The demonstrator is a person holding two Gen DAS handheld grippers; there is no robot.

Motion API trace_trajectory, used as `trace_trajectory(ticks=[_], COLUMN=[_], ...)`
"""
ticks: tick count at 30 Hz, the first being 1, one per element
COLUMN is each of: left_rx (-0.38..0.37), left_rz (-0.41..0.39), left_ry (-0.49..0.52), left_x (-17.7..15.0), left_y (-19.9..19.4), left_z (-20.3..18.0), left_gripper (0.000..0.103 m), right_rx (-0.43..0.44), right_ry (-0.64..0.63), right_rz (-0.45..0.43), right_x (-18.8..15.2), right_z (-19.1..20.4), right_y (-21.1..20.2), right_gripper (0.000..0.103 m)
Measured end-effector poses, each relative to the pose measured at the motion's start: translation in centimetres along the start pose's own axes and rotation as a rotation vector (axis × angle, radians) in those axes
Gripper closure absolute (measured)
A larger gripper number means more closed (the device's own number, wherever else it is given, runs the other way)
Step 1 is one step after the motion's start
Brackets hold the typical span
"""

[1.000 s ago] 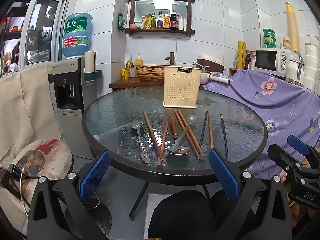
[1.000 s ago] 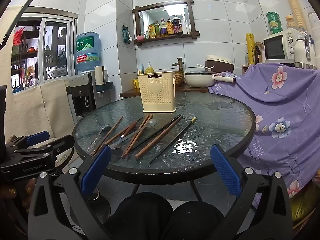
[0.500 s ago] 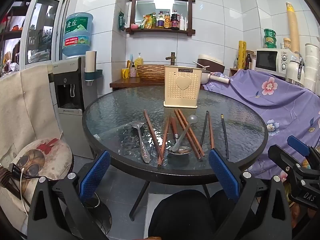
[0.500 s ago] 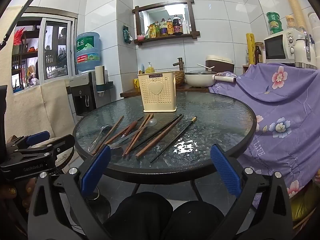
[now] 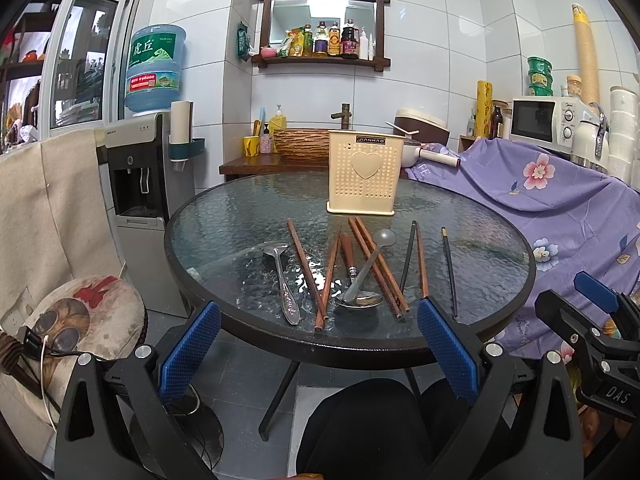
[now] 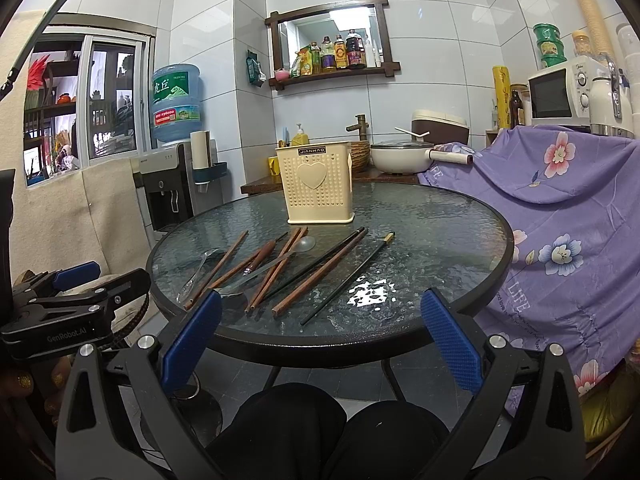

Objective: Organize utensils

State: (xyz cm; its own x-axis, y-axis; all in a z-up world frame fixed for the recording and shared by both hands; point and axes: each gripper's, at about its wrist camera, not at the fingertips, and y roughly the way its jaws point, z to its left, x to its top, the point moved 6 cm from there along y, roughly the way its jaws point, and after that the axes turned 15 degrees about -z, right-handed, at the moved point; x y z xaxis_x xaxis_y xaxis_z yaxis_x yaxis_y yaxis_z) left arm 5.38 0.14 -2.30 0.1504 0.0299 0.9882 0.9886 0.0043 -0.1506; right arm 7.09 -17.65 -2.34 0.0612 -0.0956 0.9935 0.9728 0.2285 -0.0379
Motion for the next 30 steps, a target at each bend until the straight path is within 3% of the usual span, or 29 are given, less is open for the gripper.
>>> trace_trajectory(ticks=[30], left_rx=[0.000], left_rz=[0.002], left_ry=[0.000], left_x=[0.03], left_y=[0.16], left_z=[0.28], left_gripper=[0.006], right_rx=[0.000], right_ry=[0.000], right_rz=[0.001], right_x=[-0.07], right_z=[0.06], right_y=[-0.01], right_gripper=[0.005])
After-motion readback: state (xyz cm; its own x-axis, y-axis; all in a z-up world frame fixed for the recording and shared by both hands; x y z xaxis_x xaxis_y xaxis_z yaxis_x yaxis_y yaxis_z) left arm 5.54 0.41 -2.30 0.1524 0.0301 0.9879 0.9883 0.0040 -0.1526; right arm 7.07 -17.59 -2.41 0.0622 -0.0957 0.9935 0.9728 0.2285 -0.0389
